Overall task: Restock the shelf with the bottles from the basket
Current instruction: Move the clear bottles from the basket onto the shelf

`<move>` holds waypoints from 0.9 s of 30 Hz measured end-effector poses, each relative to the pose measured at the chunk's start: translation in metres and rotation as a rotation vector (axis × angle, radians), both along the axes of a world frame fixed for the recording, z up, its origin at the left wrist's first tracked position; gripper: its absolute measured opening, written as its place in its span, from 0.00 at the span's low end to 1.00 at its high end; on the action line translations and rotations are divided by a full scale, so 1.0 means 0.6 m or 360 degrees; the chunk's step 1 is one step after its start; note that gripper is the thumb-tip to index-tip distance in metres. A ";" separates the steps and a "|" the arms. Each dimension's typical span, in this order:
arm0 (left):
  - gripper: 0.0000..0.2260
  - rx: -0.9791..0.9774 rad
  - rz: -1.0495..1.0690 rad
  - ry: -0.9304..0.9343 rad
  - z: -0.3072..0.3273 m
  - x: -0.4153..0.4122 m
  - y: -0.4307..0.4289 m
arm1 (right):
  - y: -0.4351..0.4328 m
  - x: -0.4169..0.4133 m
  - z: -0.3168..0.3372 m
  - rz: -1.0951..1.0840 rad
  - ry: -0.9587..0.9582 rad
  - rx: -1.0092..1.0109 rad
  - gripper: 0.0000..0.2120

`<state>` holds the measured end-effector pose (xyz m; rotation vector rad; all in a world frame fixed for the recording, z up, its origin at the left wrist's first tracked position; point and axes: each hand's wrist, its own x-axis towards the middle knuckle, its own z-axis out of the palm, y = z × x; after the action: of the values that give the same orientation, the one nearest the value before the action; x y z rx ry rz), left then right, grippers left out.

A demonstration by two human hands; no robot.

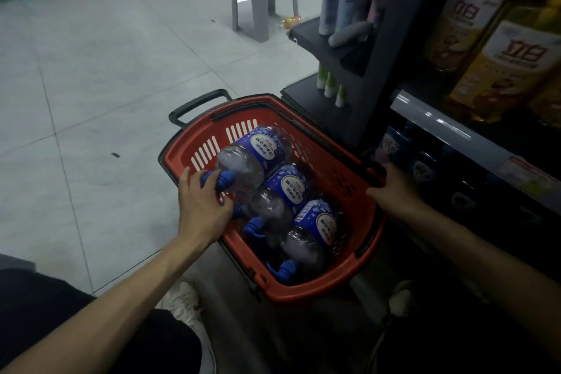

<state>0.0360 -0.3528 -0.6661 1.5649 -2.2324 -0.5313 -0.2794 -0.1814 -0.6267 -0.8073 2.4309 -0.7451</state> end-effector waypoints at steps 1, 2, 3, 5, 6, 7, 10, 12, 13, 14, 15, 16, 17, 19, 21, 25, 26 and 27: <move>0.29 0.0004 -0.0009 0.0006 0.000 0.002 -0.004 | 0.003 0.006 -0.001 -0.0012 -0.0001 -0.0018 0.25; 0.29 0.0004 -0.0020 0.0003 0.001 0.005 -0.006 | 0.006 0.013 -0.002 -0.0039 -0.0019 -0.0042 0.25; 0.30 -0.0001 -0.0036 -0.0005 0.001 0.008 -0.008 | 0.009 0.022 0.001 -0.0071 -0.0030 -0.0098 0.25; 0.32 -0.0018 -0.0056 0.0005 0.002 0.011 -0.009 | 0.018 0.037 0.002 -0.0190 -0.0104 -0.0227 0.29; 0.33 -0.0033 -0.0035 0.0059 0.002 0.010 -0.007 | 0.024 0.046 0.002 -0.0242 -0.0175 -0.0256 0.33; 0.35 -0.0046 0.0021 0.0157 0.004 0.008 -0.003 | 0.030 0.054 -0.001 -0.0276 -0.0256 -0.0240 0.36; 0.43 0.0056 0.0396 0.0636 0.021 -0.006 0.007 | 0.040 0.078 -0.013 -0.0328 -0.0429 -0.0177 0.42; 0.48 0.0142 0.0570 0.0813 0.032 -0.018 0.010 | 0.039 0.080 -0.017 -0.0368 -0.0455 -0.0183 0.41; 0.49 0.0155 0.0620 0.0830 0.032 -0.024 0.011 | 0.038 0.078 -0.015 -0.0381 -0.0469 -0.0182 0.40; 0.49 0.0151 0.0652 0.0824 0.031 -0.028 0.010 | 0.037 0.075 -0.016 -0.0390 -0.0488 -0.0173 0.39; 0.47 0.0132 0.0664 0.0794 0.029 -0.031 0.010 | 0.036 0.073 -0.017 -0.0393 -0.0501 -0.0167 0.40; 0.45 0.0099 0.0650 0.0736 0.024 -0.032 0.009 | 0.035 0.071 -0.016 -0.0388 -0.0508 -0.0157 0.40; 0.40 0.0061 0.0614 0.0674 0.020 -0.034 0.009 | 0.034 0.068 -0.019 -0.0383 -0.0506 -0.0155 0.40; 0.32 0.0037 0.0559 0.0644 0.014 -0.036 0.006 | 0.035 0.060 -0.023 -0.0368 -0.0486 -0.0185 0.39; 0.29 0.0020 0.0524 0.0667 0.013 -0.037 0.002 | 0.038 0.053 -0.032 -0.0375 -0.0486 -0.0224 0.39; 0.27 -0.0033 0.0374 0.0753 0.012 -0.045 -0.016 | 0.048 0.049 -0.046 -0.0479 -0.0559 -0.0299 0.40; 0.27 -0.0025 0.0346 0.0769 0.014 -0.051 -0.019 | 0.051 0.048 -0.046 -0.0495 -0.0567 -0.0322 0.41; 0.27 -0.0015 0.0338 0.0776 0.014 -0.056 -0.023 | 0.053 0.048 -0.047 -0.0507 -0.0567 -0.0342 0.41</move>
<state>0.0023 -0.3664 -0.6575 1.4536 -1.6839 -0.7438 -0.2508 -0.1498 -0.6546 -0.3222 2.1982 -1.1762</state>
